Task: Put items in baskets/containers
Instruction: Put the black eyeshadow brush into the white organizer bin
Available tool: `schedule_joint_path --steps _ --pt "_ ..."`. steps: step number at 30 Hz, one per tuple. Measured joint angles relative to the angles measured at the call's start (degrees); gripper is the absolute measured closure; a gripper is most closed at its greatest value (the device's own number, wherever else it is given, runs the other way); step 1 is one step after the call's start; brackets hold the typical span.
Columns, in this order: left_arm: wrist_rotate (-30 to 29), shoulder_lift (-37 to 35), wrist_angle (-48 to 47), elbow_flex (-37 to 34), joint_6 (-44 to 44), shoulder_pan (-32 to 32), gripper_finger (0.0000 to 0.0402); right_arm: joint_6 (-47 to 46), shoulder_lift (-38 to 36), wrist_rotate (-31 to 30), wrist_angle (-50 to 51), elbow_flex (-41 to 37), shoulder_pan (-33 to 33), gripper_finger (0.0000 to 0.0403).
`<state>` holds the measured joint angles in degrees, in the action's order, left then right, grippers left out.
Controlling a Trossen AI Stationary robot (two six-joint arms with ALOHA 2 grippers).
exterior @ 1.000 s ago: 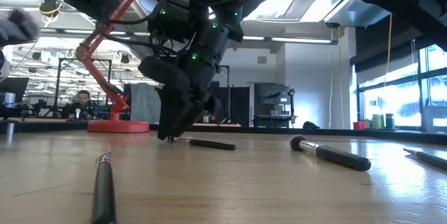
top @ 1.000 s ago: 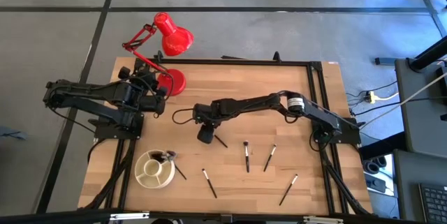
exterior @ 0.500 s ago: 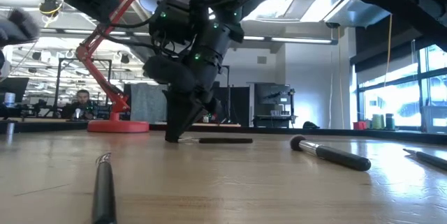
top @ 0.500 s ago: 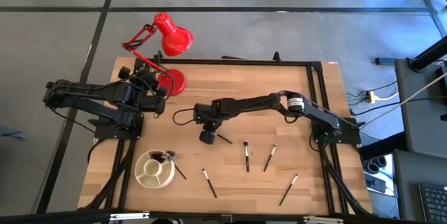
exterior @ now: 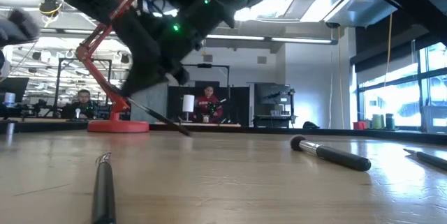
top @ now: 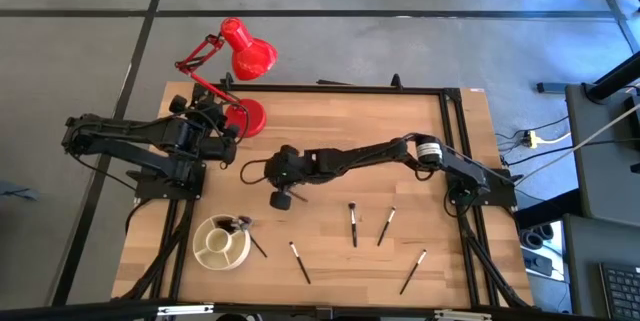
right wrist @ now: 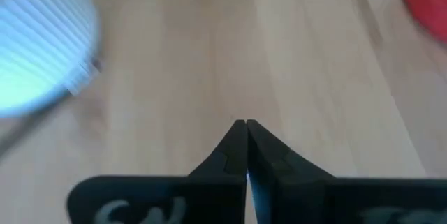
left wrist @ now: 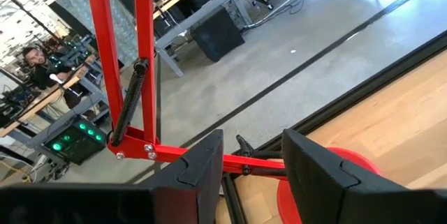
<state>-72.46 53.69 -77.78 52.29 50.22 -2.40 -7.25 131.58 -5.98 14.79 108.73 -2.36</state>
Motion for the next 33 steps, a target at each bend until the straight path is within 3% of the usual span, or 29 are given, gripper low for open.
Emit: schedule_joint_path --steps 3,7,10,13,18,33 --pt "0.0 0.0 -0.2 0.0 0.0 0.0 0.0258 -2.8 0.0 2.4 -15.7 -5.5 0.0 0.0401" --pt "0.0 0.0 -0.2 0.0 0.0 0.0 0.0258 -4.7 0.0 4.1 -43.8 -16.0 0.7 0.0401" --pt "0.0 0.0 -0.2 0.0 0.0 0.0 0.0258 -6.4 0.0 1.8 -62.9 -22.5 1.5 0.0402" --pt "-0.5 0.0 -0.1 0.0 0.0 0.0 0.0258 -6.3 0.0 -1.1 -75.8 -26.1 1.8 0.0402" --pt "-2.7 0.0 0.5 0.0 0.1 0.0 0.0258 -1.5 0.6 0.4 -84.7 -25.0 1.8 0.0402" --pt "-1.3 0.1 3.1 0.0 0.0 0.0 0.0258 7.1 2.5 19.1 -88.7 -14.2 1.2 0.0402"
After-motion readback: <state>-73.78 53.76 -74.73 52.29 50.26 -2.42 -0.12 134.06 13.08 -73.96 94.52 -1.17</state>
